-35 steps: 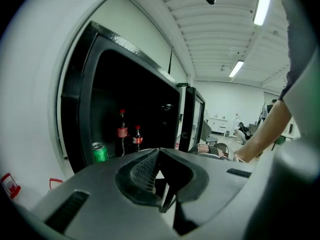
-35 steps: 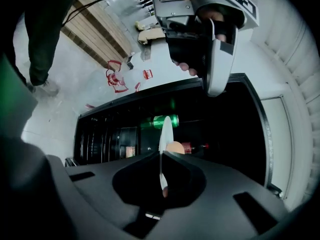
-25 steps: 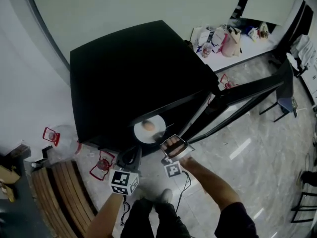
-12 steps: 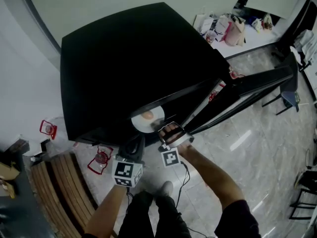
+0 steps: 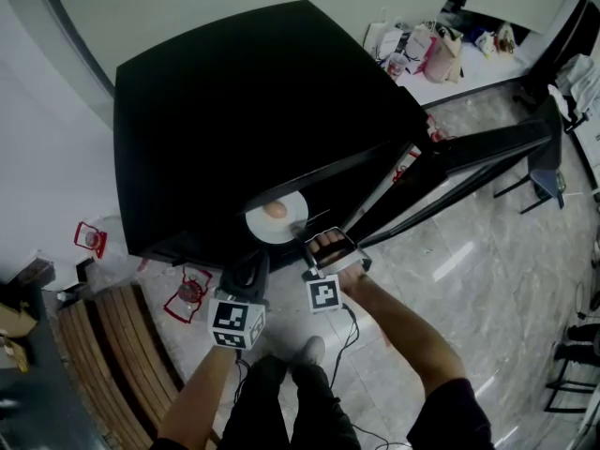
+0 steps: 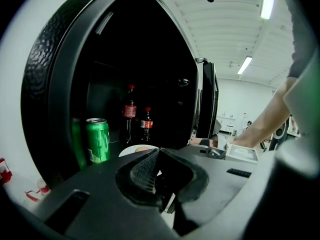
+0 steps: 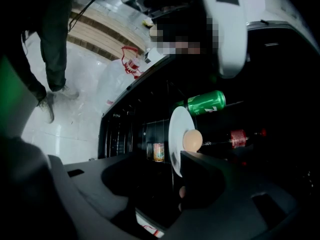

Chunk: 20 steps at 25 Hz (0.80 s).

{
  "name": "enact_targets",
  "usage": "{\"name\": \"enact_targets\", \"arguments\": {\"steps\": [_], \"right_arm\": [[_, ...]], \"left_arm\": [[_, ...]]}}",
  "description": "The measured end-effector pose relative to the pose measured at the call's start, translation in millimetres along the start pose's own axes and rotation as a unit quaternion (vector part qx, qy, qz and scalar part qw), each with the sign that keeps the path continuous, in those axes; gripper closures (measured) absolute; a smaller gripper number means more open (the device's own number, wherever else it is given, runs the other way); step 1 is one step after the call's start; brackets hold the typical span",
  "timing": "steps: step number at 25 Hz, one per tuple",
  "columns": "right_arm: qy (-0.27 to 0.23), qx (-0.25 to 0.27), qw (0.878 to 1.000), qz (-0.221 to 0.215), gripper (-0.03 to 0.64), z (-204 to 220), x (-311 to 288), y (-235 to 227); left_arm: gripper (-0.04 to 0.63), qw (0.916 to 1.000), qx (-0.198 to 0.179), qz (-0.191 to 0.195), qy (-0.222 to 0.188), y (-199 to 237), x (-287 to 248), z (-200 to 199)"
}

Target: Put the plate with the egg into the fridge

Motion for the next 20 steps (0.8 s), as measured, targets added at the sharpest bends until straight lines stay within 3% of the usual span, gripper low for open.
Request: {"name": "enact_targets", "arguments": {"steps": [3, 5, 7, 10, 13, 16, 20], "right_arm": [[-0.007, -0.030, 0.998, 0.059, 0.417, 3.9, 32.5, -9.8], [-0.030, -0.089, 0.991, 0.091, 0.417, 3.1, 63.0, -16.2], [-0.063, -0.165, 0.978, 0.110, 0.419, 1.8, 95.8, -19.2], [-0.126, -0.267, 0.947, 0.125, 0.419, -2.6, 142.4, -23.1], [-0.192, -0.368, 0.899, 0.138, 0.420, -0.6, 188.8, -34.3], [-0.251, -0.458, 0.837, 0.163, 0.460, 3.0, 238.0, -53.8], [-0.334, -0.526, 0.761, 0.182, 0.515, -7.5, 293.5, -74.5]], "left_arm": [[0.586, 1.0000, 0.000, 0.001, 0.005, -5.6, 8.6, -6.0], [0.586, 1.0000, -0.002, 0.006, 0.005, -13.2, 18.1, -16.9], [0.586, 0.9999, -0.002, 0.012, 0.001, -22.4, 30.2, -34.0], [0.586, 0.9995, -0.009, 0.026, -0.013, -37.4, 49.9, -67.6], [0.586, 0.9987, -0.018, 0.034, -0.035, -51.4, 70.3, -105.4], [0.586, 0.9975, -0.020, 0.040, -0.054, -63.0, 91.4, -139.4], [0.586, 0.9955, -0.021, 0.053, -0.076, -78.8, 117.5, -173.7]]}}
Point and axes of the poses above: the fingertips, and each gripper's own axes: x backward along the fingers, y to its left, z out of its underside, the point moved 1 cm from there along x, backward along the fingers, and after that the axes turned 13 degrees about -z, right-handed, at the moved point
